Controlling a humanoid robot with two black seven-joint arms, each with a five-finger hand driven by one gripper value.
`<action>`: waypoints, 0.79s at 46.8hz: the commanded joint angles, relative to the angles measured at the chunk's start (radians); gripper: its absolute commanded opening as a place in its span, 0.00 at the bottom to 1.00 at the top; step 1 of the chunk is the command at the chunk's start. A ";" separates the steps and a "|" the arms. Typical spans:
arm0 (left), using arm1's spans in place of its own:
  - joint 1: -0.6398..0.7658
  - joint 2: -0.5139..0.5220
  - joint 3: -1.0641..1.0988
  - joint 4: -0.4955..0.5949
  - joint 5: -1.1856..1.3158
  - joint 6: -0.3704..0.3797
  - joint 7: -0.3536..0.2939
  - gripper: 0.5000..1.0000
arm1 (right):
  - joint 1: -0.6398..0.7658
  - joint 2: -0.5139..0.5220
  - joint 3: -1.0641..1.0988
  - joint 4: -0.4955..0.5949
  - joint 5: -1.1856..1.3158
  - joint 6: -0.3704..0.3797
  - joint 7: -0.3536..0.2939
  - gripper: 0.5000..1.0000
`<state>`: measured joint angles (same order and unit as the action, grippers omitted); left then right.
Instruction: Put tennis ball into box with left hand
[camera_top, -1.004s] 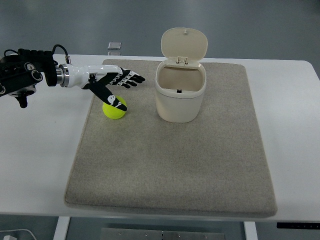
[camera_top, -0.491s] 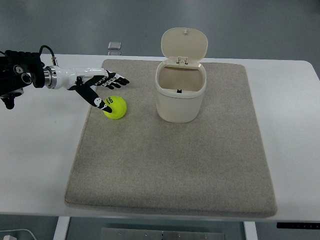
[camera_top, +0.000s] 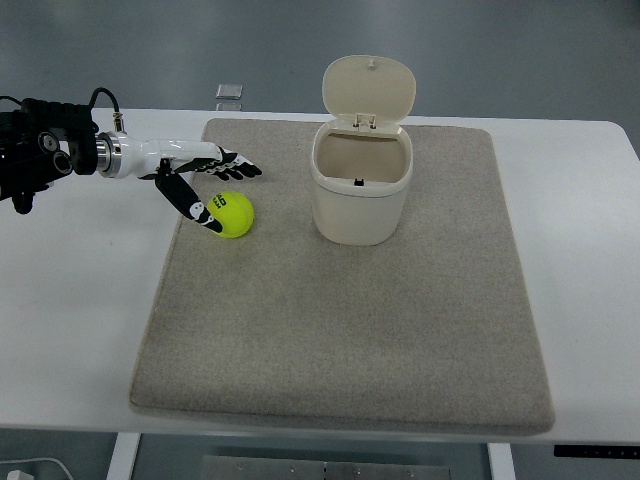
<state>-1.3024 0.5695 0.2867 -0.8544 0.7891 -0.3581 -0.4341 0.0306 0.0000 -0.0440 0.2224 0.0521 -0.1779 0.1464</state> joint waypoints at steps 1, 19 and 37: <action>-0.001 0.000 0.000 -0.002 0.048 0.011 0.000 0.92 | 0.000 0.000 -0.001 0.000 0.000 0.000 0.001 0.88; -0.012 -0.028 -0.003 -0.002 0.068 0.018 0.000 0.93 | 0.000 0.000 -0.001 0.000 0.000 0.000 -0.001 0.88; 0.003 -0.045 -0.001 -0.002 0.070 0.044 0.000 0.92 | 0.000 0.000 0.001 0.000 0.000 0.000 0.001 0.88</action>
<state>-1.3010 0.5247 0.2843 -0.8558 0.8577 -0.3177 -0.4342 0.0307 0.0000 -0.0440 0.2224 0.0521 -0.1779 0.1461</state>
